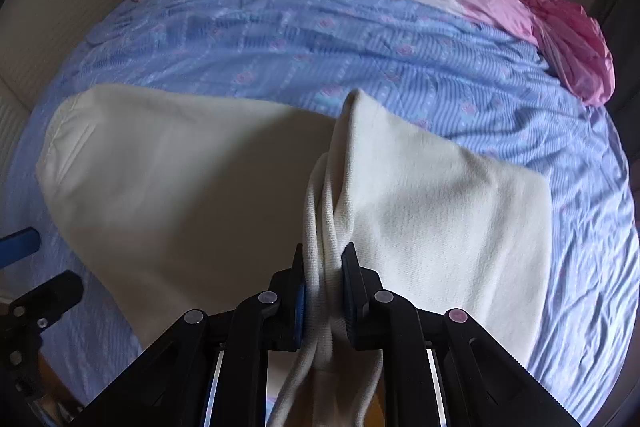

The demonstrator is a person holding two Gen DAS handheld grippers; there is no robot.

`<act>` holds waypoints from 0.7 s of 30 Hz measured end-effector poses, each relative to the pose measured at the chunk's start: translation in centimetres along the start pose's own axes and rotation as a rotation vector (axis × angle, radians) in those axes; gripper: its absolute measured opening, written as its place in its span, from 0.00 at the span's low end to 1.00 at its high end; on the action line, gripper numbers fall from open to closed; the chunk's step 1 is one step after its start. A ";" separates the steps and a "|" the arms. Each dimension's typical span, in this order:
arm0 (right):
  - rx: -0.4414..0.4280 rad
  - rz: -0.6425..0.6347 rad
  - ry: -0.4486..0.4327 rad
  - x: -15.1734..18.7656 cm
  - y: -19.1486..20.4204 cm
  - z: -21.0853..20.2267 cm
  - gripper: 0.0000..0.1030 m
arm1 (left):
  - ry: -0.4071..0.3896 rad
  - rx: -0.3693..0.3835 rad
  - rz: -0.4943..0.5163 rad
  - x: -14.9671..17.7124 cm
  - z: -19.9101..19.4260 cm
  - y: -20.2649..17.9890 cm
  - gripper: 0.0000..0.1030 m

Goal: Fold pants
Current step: 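Grasp the cuff end with the right tool and fold it toward the waistband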

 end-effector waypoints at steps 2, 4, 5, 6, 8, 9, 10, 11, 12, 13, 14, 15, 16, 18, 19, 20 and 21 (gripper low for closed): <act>-0.026 0.005 -0.019 -0.4 1.2 -0.8 0.16 | 0.000 0.004 -0.009 -0.3 0.0 0.7 0.72; -0.052 0.000 -0.041 -0.8 2.4 -1.5 0.16 | -0.005 0.003 -0.017 -0.7 0.0 1.6 0.72; -0.059 -0.007 -0.046 -0.9 3.0 -1.6 0.16 | -0.006 0.003 -0.020 -0.9 0.0 1.9 0.72; -0.061 -0.018 -0.042 -1.0 3.8 -1.3 0.16 | -0.008 0.002 -0.021 -1.1 0.1 2.2 0.72; -0.064 -0.033 -0.012 -0.9 5.0 -0.1 0.16 | -0.010 -0.008 -0.019 -1.4 0.1 3.0 0.72; -0.066 -0.032 0.003 -0.8 5.5 0.5 0.16 | -0.013 -0.013 -0.018 -1.5 0.1 3.4 0.72; -0.073 -0.029 0.016 -0.6 6.1 1.0 0.16 | -0.014 -0.017 -0.018 -1.6 0.1 3.8 0.72; -0.079 -0.028 0.025 -0.4 6.7 1.3 0.16 | -0.015 -0.021 -0.020 -1.7 0.1 4.3 0.72; -0.085 -0.030 0.030 -0.3 7.1 1.4 0.16 | -0.015 -0.024 -0.022 -1.7 0.2 4.7 0.72; -0.094 -0.033 0.027 -0.3 7.7 1.3 0.16 | -0.011 -0.028 -0.029 -1.7 0.3 5.3 0.72; -0.104 -0.040 0.023 -0.4 8.3 1.2 0.16 | -0.007 -0.028 -0.037 -1.7 0.5 5.7 0.72; -0.111 -0.047 0.025 -0.5 8.8 1.3 0.16 | -0.003 -0.029 -0.042 -1.6 0.6 6.0 0.72; -0.113 -0.053 0.034 -0.5 9.3 1.6 0.17 | 0.002 -0.034 -0.050 -1.6 0.8 6.5 0.72; -0.107 -0.055 0.076 -0.2 9.8 2.9 0.22 | 0.006 -0.039 -0.058 -1.6 0.9 7.0 0.72; -0.113 -0.045 0.097 0.0 10.0 3.4 0.24 | 0.005 -0.040 -0.058 -1.5 0.8 7.2 0.72; -0.129 -0.026 0.121 0.3 10.2 3.9 0.25 | 0.003 -0.042 -0.058 -1.5 0.7 7.4 0.72; -0.156 -0.013 0.132 0.4 10.6 3.9 0.27 | 0.000 -0.044 -0.057 -1.5 0.6 7.6 0.72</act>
Point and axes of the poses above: each gripper's, at about its wrist camera, not at the fingertips, and z roughly the way its jaws point, y to its left, x to its underside, the point moved 10 cm from there along z, roughly the way its jaws point, and after that the axes turned 3 degrees about -z, right-handed, at the moved point
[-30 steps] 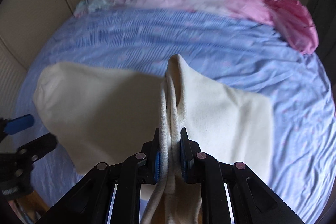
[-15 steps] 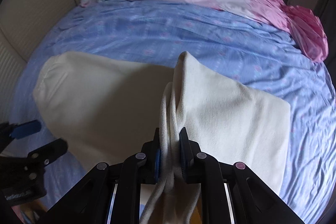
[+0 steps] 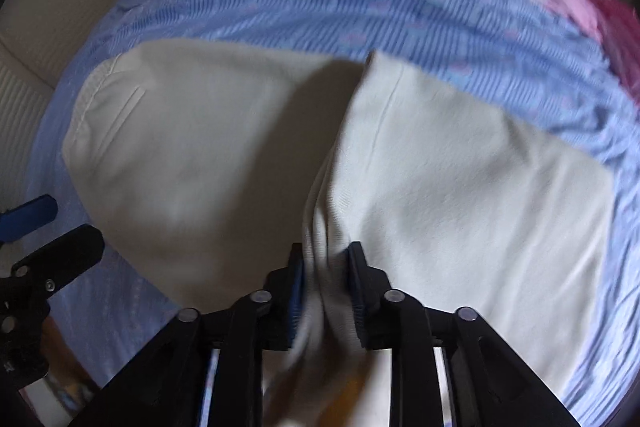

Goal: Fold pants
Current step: 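Grasp the cuff end with the right tool and fold it toward the waistband, then lay the folded cuff end down and open the right tool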

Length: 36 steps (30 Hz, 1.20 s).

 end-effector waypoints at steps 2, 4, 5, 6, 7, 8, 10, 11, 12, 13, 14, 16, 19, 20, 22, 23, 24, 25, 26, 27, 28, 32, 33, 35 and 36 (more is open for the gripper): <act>-0.072 0.004 -0.021 -0.1 1.3 -0.8 0.33 | -0.005 -0.001 0.001 -0.1 -0.2 0.5 0.73; -0.093 -0.026 -0.054 -0.1 2.6 -2.3 0.42 | -0.008 -0.001 0.001 -0.2 -0.4 0.8 0.73; -0.082 -0.035 -0.068 -0.1 2.8 -2.9 0.42 | -0.009 0.002 0.001 -0.3 -0.5 1.0 0.73; -0.070 -0.036 -0.086 0.0 2.9 -3.6 0.42 | -0.011 0.009 0.001 -0.4 -0.6 1.1 0.73; -0.064 -0.031 -0.098 0.1 2.9 -4.3 0.42 | -0.011 0.018 0.001 -0.4 -0.7 1.1 0.73; -0.057 -0.022 -0.108 0.3 2.8 -4.9 0.42 | -0.013 0.033 0.000 -0.5 -0.8 1.1 0.73; -0.041 -0.004 -0.124 0.5 2.3 -6.0 0.42 | -0.017 0.068 -0.007 -0.5 -1.0 1.1 0.73; -0.026 0.008 -0.135 0.6 1.9 -6.6 0.42 | -0.018 0.086 -0.014 -0.5 -1.1 1.2 0.73; -0.011 0.015 -0.145 0.6 1.6 -7.1 0.42 | -0.018 0.097 -0.020 -0.4 -1.1 1.4 0.73; 0.016 0.025 -0.153 0.6 1.0 -7.4 0.42 | -0.020 0.108 -0.022 -0.5 -1.1 1.4 0.73; 0.032 0.034 -0.157 0.4 0.3 -7.5 0.42 | -0.024 0.127 -0.018 -0.6 -1.0 1.3 0.73; 0.054 0.060 -0.163 0.1 -0.9 -7.7 0.43 | -0.028 0.156 -0.001 -1.0 -0.9 1.0 0.73; 0.069 0.110 -0.152 -0.1 -2.3 -7.6 0.43 | -0.036 0.229 0.021 -2.1 -0.7 0.0 0.73; 0.071 0.121 -0.148 -0.1 -2.7 -7.5 0.43 | -0.041 0.248 0.028 -2.4 -0.8 -0.3 0.73; 0.077 0.131 -0.144 -0.2 -2.9 -7.4 0.43 | -0.060 0.256 0.054 -3.2 -1.2 -0.6 0.73; 0.086 0.138 -0.142 -0.3 -3.0 -7.5 0.43 | -0.072 0.251 0.062 -3.5 -1.3 -0.5 0.73; 0.083 0.139 -0.146 -0.6 -2.8 -7.6 0.43 | -0.083 0.251 0.063 -3.8 -1.5 -0.3 0.73; 0.079 0.139 -0.150 -0.8 -2.6 -7.7 0.43 | -0.091 0.258 0.055 -4.1 -1.8 0.2 0.73; 0.077 0.136 -0.157 -1.2 -2.1 -7.9 0.43 | -0.093 0.262 0.044 -4.3 -1.9 0.7 0.73; 0.072 0.128 -0.166 -1.6 -1.5 -8.1 0.43 | -0.097 0.264 0.032 -4.5 -2.0 1.4 0.73; 0.067 0.115 -0.178 -2.3 -0.7 -8.3 0.43 | -0.103 0.260 0.021 -4.6 -2.1 2.2 0.73; 0.051 0.051 -0.221 -4.6 2.9 -8.5 0.55 | -0.119 0.218 -0.039 -4.8 -2.0 6.7 0.73; 0.049 0.035 -0.231 -5.1 3.8 -8.5 0.55 | -0.117 0.208 -0.059 -4.7 -1.7 8.0 0.73; 0.046 -0.011 -0.241 -6.3 6.2 -7.9 0.55 | -0.102 0.200 -0.114 -4.2 -0.9 10.8 0.73; 0.041 -0.028 -0.238 -6.7 7.2 -7.4 0.55 | -0.093 0.204 -0.143 -3.9 -0.5 11.9 0.73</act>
Point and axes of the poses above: each gripper's, at about its wrist camera, not at the fingertips, and z roughly the way its jaws point, y to its left, x to its underside, the point moved 10 cm from there along z, roughly the way its jaws point, and after that the axes turned 3 degrees about -z, right-handed, at the moved point
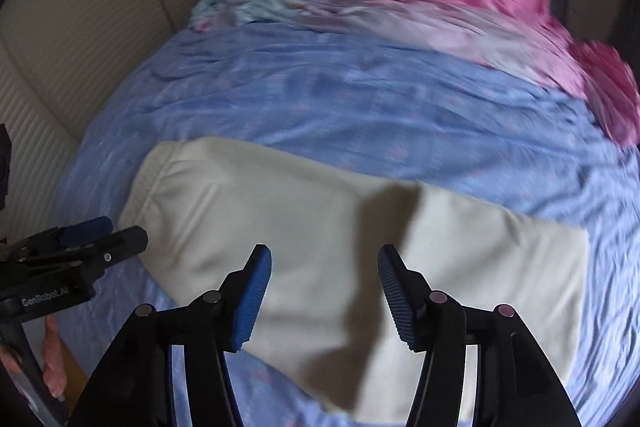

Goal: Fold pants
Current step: 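Lay the folded cuff end down and open the right tool, then grasp the waistband with the left tool and fold it over onto the stack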

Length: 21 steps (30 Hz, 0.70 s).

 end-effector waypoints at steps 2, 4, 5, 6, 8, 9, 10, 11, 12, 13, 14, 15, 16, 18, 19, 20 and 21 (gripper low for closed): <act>-0.019 -0.025 0.006 -0.4 2.2 1.1 0.55 | 0.015 0.013 -0.081 0.5 0.5 2.9 0.73; -0.027 -0.056 0.013 -0.7 4.2 2.2 0.55 | 0.032 0.036 -0.159 1.1 1.1 5.1 0.73; -0.025 -0.068 0.020 -0.7 4.9 2.7 0.55 | 0.041 0.051 -0.206 1.4 1.5 6.3 0.73; -0.025 -0.081 0.027 -0.7 5.7 3.3 0.55 | 0.048 0.067 -0.251 1.7 1.9 7.3 0.73; -0.020 -0.096 0.054 -0.4 6.9 4.5 0.55 | 0.064 0.122 -0.330 2.3 2.8 8.4 0.73; -0.024 -0.097 0.064 -0.2 7.3 4.9 0.55 | 0.077 0.153 -0.371 2.6 3.3 8.9 0.73; -0.026 -0.095 0.075 -0.1 7.8 5.3 0.55 | 0.090 0.179 -0.413 2.9 3.8 9.3 0.73; -0.028 -0.091 0.091 0.1 8.1 5.7 0.55 | 0.099 0.209 -0.457 3.2 4.4 9.8 0.73; -0.032 -0.088 0.099 0.2 8.3 6.0 0.55 | 0.104 0.229 -0.490 3.4 4.9 10.1 0.73; -0.030 -0.085 0.110 0.4 8.6 6.2 0.55 | 0.108 0.240 -0.517 3.5 5.3 10.3 0.73; -0.027 -0.083 0.116 0.5 8.7 6.3 0.55 | 0.110 0.260 -0.553 3.6 5.8 10.6 0.73; -0.024 -0.082 0.122 0.6 8.8 6.4 0.55 | 0.111 0.286 -0.584 3.6 6.1 10.7 0.73; -0.020 -0.080 0.131 0.8 8.8 6.6 0.55 | 0.115 0.309 -0.611 3.6 6.5 10.8 0.73; -0.014 -0.067 0.147 1.0 8.8 6.8 0.55 | 0.122 0.333 -0.646 3.5 7.4 10.9 0.75; -0.013 -0.055 0.154 1.1 8.7 6.9 0.55 | 0.127 0.333 -0.655 3.4 7.8 10.9 0.75; -0.014 -0.039 0.164 1.1 8.6 7.1 0.55 | 0.131 0.332 -0.661 3.2 8.2 10.8 0.77; -0.018 -0.017 0.173 1.2 8.4 7.3 0.55 | 0.130 0.336 -0.666 3.0 8.5 10.8 0.78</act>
Point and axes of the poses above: each gripper's, at about its wrist camera, not at the fingertips, and z roughly the way its jaws point, y to its left, x to its underside, the point moved 10 cm from there along z, roughly the way its jaws point, and after that the axes turned 3 degrees about -z, right-handed, at the moved point
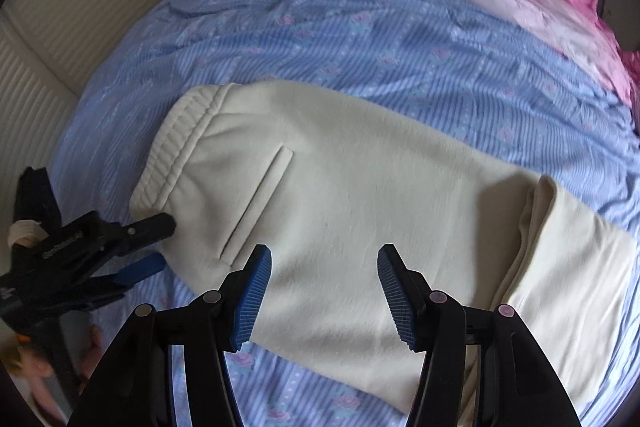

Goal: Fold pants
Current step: 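Grasp the waistband with the left tool and fold it over onto the stack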

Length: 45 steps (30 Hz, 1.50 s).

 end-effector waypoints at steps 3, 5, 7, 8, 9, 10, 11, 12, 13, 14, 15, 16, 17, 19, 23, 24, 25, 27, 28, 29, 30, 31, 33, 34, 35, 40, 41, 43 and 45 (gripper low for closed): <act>-0.007 0.038 0.011 0.0 -0.4 0.2 0.55 | -0.007 0.009 0.001 -0.7 0.4 -0.7 0.78; -0.009 0.060 0.017 0.0 -0.7 0.3 0.55 | -0.017 0.009 0.005 -1.2 0.6 -1.3 0.78; -0.016 0.077 0.018 -0.1 -0.9 0.3 0.55 | -0.022 0.013 0.009 -1.8 1.0 -2.0 0.78; -0.018 0.086 0.016 -0.1 -1.0 0.3 0.55 | -0.020 0.011 0.016 -2.1 1.4 -2.3 0.78; -0.016 0.092 0.016 -0.2 -1.1 0.2 0.55 | -0.017 0.000 0.022 -2.3 1.6 -2.3 0.78; -0.013 0.096 0.015 -0.2 -1.2 0.2 0.55 | -0.014 -0.012 0.024 -2.4 1.9 -2.3 0.79; -0.012 0.099 0.016 -0.3 -1.4 0.2 0.55 | -0.011 -0.019 0.020 -2.6 2.2 -2.2 0.79; -0.011 0.101 0.016 -0.3 -1.4 0.2 0.55 | -0.012 -0.020 0.014 -2.6 2.3 -2.2 0.79; -0.010 0.104 0.015 -0.3 -1.5 0.2 0.55 | -0.017 -0.015 0.007 -2.6 2.3 -2.2 0.78; -0.010 0.106 0.014 -0.3 -1.6 0.1 0.55 | -0.023 -0.010 0.004 -2.6 2.2 -2.3 0.74; -0.010 0.108 0.013 -0.3 -1.7 0.0 0.55 | -0.029 -0.013 0.005 -2.5 2.1 -2.2 0.69; -0.009 0.108 0.011 -0.3 -1.8 -0.1 0.55 | -0.035 -0.022 0.003 -2.4 1.9 -2.1 0.60; -0.008 0.107 0.009 -0.3 -1.8 -0.2 0.55 | -0.038 -0.019 0.000 -2.3 1.8 -2.0 0.54; -0.005 0.104 0.007 -0.3 -2.0 -0.4 0.55 | -0.043 -0.001 -0.004 -2.2 1.2 -2.2 0.46; -0.017 0.099 -0.007 -0.2 -2.0 -1.0 0.55 | -0.075 0.008 0.049 -1.4 -0.9 -4.4 0.32; -0.019 0.094 -0.010 -0.1 -2.0 -1.3 0.55 | -0.087 0.014 0.071 -1.2 -1.5 -5.3 0.31; -0.022 0.089 -0.015 -0.1 -2.1 -1.6 0.55 | -0.099 0.016 0.099 -0.9 -2.2 -6.3 0.30; -0.031 0.087 -0.027 0.1 -2.4 -2.5 0.55 | -0.129 0.006 0.170 0.0 -3.5 -8.6 0.29; -0.040 0.092 -0.041 0.1 -2.7 -3.3 0.55 | -0.144 0.000 0.209 0.5 -4.2 -9.7 0.29; -0.047 0.096 -0.054 0.1 -3.1 -4.0 0.55 | -0.160 -0.010 0.257 1.2 -4.9 -11.1 0.28; -0.051 0.101 -0.066 0.2 -3.5 -4.7 0.55 | -0.174 -0.020 0.299 1.8 -5.4 -12.3 0.28; -0.052 0.109 -0.085 0.2 -4.3 -5.8 0.55 | -0.190 -0.034 0.347 2.5 -5.9 -13.5 0.28; -0.054 0.124 -0.117 0.3 -5.5 -7.7 0.55 | -0.224 -0.072 0.456 4.3 -6.7 -16.2 0.28; -0.054 0.132 -0.132 0.4 -6.2 -8.6 0.55 | -0.241 -0.090 0.520 5.6 -7.1 -17.9 0.28; -0.051 0.143 -0.154 0.6 -7.3 -10.0 0.55 | -0.251 -0.097 0.558 6.5 -7.2 -18.9 0.27; -0.014 0.179 -0.234 2.0 -12.6 -15.2 0.55 | -0.296 -0.106 0.751 12.2 -7.9 -25.2 0.26; -0.011 0.187 -0.245 2.4 -13.5 -16.0 0.55 | -0.306 -0.111 0.792 13.5 -7.8 -26.5 0.26; -0.005 0.204 -0.267 3.6 -15.7 -17.7 0.55 | -0.317 -0.119 0.855 15.8 -7.6 -28.4 0.26; -0.001 0.217 -0.283 4.6 -17.4 -18.9 0.55 | -0.309 -0.120 0.895 18.4 -7.0 -30.1 0.26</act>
Point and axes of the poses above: each gripper's, at about its wrist camera, not at the fingertips, and z roughly the way its jaws point, y to its left, x to its underside, the point moved 10 cm from there along z, roughly the way its jaws point, and after that the axes turned 3 degrees about -z, right-handed, at the moved point
